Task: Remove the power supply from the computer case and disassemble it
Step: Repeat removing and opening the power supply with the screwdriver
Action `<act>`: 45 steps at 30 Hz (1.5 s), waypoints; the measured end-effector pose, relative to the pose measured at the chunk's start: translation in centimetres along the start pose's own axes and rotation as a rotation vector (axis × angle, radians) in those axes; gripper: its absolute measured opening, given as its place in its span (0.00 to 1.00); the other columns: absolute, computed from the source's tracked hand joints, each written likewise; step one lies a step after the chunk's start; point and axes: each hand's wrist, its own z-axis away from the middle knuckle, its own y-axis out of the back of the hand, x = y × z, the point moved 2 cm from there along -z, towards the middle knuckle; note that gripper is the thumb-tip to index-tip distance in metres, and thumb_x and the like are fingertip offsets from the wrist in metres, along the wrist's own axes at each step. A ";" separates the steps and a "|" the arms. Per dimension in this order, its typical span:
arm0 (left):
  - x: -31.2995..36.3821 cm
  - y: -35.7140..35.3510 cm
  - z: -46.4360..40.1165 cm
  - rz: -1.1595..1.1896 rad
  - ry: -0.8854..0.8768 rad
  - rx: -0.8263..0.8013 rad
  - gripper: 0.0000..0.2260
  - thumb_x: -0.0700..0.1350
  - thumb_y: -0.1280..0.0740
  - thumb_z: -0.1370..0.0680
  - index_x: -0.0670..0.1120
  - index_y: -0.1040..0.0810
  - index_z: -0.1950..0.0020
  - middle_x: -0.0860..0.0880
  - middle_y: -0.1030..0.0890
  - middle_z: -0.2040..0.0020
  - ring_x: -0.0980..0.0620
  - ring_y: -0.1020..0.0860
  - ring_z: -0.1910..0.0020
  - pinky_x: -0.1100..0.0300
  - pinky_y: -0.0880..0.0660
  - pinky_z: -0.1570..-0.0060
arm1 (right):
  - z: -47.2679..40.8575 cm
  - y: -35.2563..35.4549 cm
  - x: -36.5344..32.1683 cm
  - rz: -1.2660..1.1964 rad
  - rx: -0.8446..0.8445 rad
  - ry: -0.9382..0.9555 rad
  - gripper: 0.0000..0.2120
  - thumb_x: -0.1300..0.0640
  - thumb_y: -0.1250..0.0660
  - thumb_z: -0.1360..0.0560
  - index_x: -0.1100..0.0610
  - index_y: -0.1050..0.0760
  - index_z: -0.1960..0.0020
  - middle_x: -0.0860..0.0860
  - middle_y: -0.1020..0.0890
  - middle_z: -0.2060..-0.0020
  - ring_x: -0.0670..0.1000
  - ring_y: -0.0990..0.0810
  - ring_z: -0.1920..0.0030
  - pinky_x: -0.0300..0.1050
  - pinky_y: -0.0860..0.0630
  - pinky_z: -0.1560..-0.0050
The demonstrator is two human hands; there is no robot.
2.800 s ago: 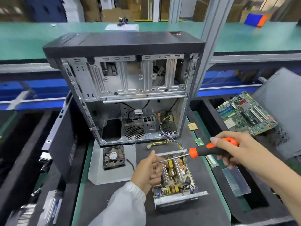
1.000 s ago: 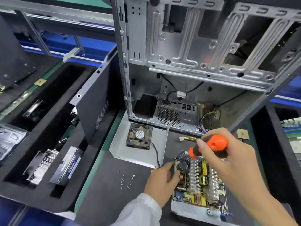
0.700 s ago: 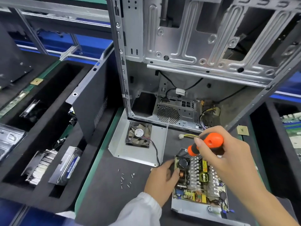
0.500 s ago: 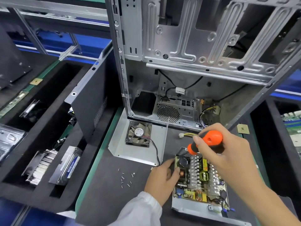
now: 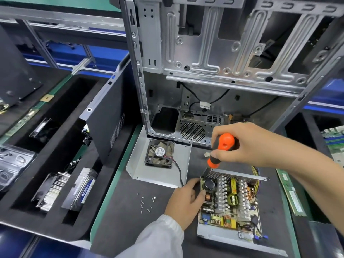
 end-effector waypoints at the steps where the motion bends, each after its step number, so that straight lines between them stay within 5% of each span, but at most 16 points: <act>1: 0.0 0.0 -0.1 -0.009 0.002 -0.004 0.17 0.48 0.37 0.19 0.50 0.28 0.30 0.57 0.33 0.78 0.56 0.35 0.74 0.65 0.37 0.69 | -0.2 0.2 -0.1 0.019 -0.031 0.013 0.11 0.42 0.31 0.30 0.48 0.26 0.57 0.42 0.23 0.69 0.43 0.29 0.71 0.33 0.31 0.67; 5: 0.2 0.1 -0.1 -0.006 0.015 -0.010 0.18 0.48 0.37 0.19 0.49 0.30 0.29 0.55 0.34 0.78 0.56 0.35 0.73 0.61 0.34 0.65 | -0.6 1.3 -0.4 0.050 -0.228 0.066 0.08 0.44 0.31 0.27 0.46 0.26 0.53 0.43 0.21 0.71 0.44 0.23 0.74 0.37 0.25 0.68; 9: 0.4 -0.1 0.1 -0.020 0.025 -0.016 0.17 0.49 0.38 0.19 0.48 0.29 0.30 0.55 0.33 0.78 0.56 0.34 0.73 0.61 0.34 0.65 | -1.0 2.5 -1.2 0.149 -0.439 0.132 0.09 0.53 0.30 0.26 0.43 0.25 0.50 0.36 0.20 0.66 0.39 0.20 0.70 0.30 0.28 0.69; 14: 1.2 0.1 0.2 -0.052 0.019 -0.046 0.21 0.49 0.40 0.18 0.49 0.36 0.25 0.55 0.33 0.76 0.56 0.33 0.73 0.62 0.35 0.66 | -1.8 1.6 -2.5 0.552 -0.476 0.250 0.23 0.72 0.41 0.32 0.46 0.20 0.56 0.43 0.24 0.54 0.45 0.25 0.55 0.48 0.24 0.55; 17: 2.7 0.6 0.1 -0.085 -0.032 -0.041 0.24 0.51 0.41 0.17 0.51 0.42 0.23 0.54 0.33 0.75 0.56 0.32 0.72 0.59 0.31 0.64 | -1.3 1.5 -2.6 0.595 -0.465 0.274 0.21 0.66 0.38 0.29 0.42 0.23 0.47 0.42 0.30 0.51 0.44 0.29 0.54 0.46 0.26 0.55; 19: 4.1 0.9 -0.1 -0.120 -0.104 -0.003 0.23 0.51 0.42 0.17 0.53 0.43 0.23 0.54 0.31 0.73 0.55 0.29 0.71 0.55 0.28 0.63 | -0.9 1.6 -2.8 0.617 -0.416 0.280 0.17 0.50 0.36 0.26 0.37 0.32 0.39 0.43 0.33 0.50 0.46 0.29 0.55 0.43 0.27 0.58; 21: 5.4 1.3 -0.5 -0.118 -0.176 0.058 0.19 0.52 0.42 0.17 0.51 0.39 0.26 0.52 0.26 0.69 0.48 0.24 0.67 0.51 0.24 0.61 | -0.6 1.1 -3.1 0.640 -0.334 0.287 0.26 0.32 0.42 0.27 0.37 0.41 0.32 0.44 0.33 0.50 0.45 0.29 0.58 0.41 0.30 0.61; 23: 6.5 1.6 -1.0 -0.083 -0.216 0.110 0.12 0.50 0.42 0.17 0.45 0.29 0.39 0.50 0.25 0.67 0.49 0.24 0.67 0.51 0.24 0.62 | -0.4 0.4 -3.5 0.602 -0.222 0.273 0.31 0.27 0.53 0.29 0.40 0.45 0.30 0.46 0.32 0.50 0.46 0.28 0.59 0.43 0.29 0.60; 26: 7.7 2.3 -1.7 -0.019 -0.211 0.143 0.08 0.49 0.40 0.17 0.45 0.28 0.45 0.55 0.30 0.71 0.58 0.30 0.74 0.63 0.32 0.71 | -0.1 -0.3 -3.5 0.683 -0.011 0.242 0.36 0.29 0.66 0.29 0.49 0.40 0.34 0.49 0.29 0.59 0.49 0.32 0.69 0.46 0.35 0.68; 28: 8.2 2.6 -1.9 -0.002 -0.232 0.141 0.05 0.48 0.37 0.18 0.51 0.28 0.43 0.56 0.28 0.72 0.60 0.27 0.74 0.71 0.35 0.71 | -0.1 0.0 -3.3 0.843 0.157 0.186 0.35 0.30 0.67 0.28 0.54 0.33 0.48 0.49 0.34 0.72 0.49 0.36 0.76 0.43 0.45 0.76; 30: 8.6 2.9 -2.0 0.037 -0.254 0.148 0.08 0.48 0.33 0.20 0.60 0.30 0.50 0.55 0.26 0.71 0.60 0.26 0.73 0.72 0.34 0.71 | -0.1 0.3 -3.1 0.951 0.164 0.164 0.28 0.33 0.61 0.24 0.54 0.36 0.62 0.50 0.37 0.75 0.52 0.29 0.73 0.42 0.49 0.76; 35: 9.0 4.9 -2.9 0.085 -0.304 0.106 0.12 0.47 0.26 0.26 0.59 0.27 0.52 0.57 0.32 0.74 0.58 0.35 0.73 0.68 0.38 0.69 | 0.0 0.5 -2.7 0.811 -0.080 0.188 0.07 0.48 0.45 0.18 0.52 0.37 0.46 0.48 0.36 0.65 0.48 0.36 0.71 0.42 0.45 0.76; 38: 9.3 5.7 -3.3 0.169 -0.323 0.070 0.16 0.42 0.24 0.28 0.60 0.27 0.63 0.61 0.32 0.76 0.62 0.35 0.75 0.74 0.37 0.70 | 0.6 1.3 -3.5 0.693 -0.227 0.240 0.14 0.60 0.37 0.23 0.49 0.35 0.41 0.49 0.36 0.54 0.47 0.34 0.66 0.40 0.44 0.72; 40: 9.4 5.7 -3.3 0.189 -0.325 0.043 0.18 0.40 0.24 0.28 0.61 0.25 0.68 0.64 0.29 0.76 0.66 0.32 0.75 0.77 0.36 0.69 | 0.8 1.5 -4.2 0.618 -0.275 0.252 0.15 0.56 0.34 0.24 0.48 0.34 0.39 0.49 0.33 0.50 0.47 0.31 0.61 0.40 0.38 0.69; 43: 9.6 5.7 -3.3 0.216 -0.330 0.019 0.13 0.41 0.24 0.27 0.60 0.19 0.59 0.64 0.23 0.68 0.65 0.29 0.70 0.72 0.32 0.64 | 0.7 1.7 -5.0 0.673 -0.129 0.119 0.19 0.38 0.39 0.24 0.51 0.33 0.43 0.49 0.34 0.63 0.51 0.30 0.65 0.44 0.34 0.69; 45: 9.8 5.8 -3.3 0.194 -0.341 0.030 0.13 0.42 0.24 0.28 0.62 0.18 0.56 0.63 0.24 0.66 0.60 0.35 0.72 0.69 0.36 0.66 | 0.2 1.4 -5.3 0.878 -0.001 0.066 0.14 0.44 0.43 0.19 0.55 0.30 0.50 0.50 0.36 0.68 0.54 0.27 0.66 0.43 0.36 0.71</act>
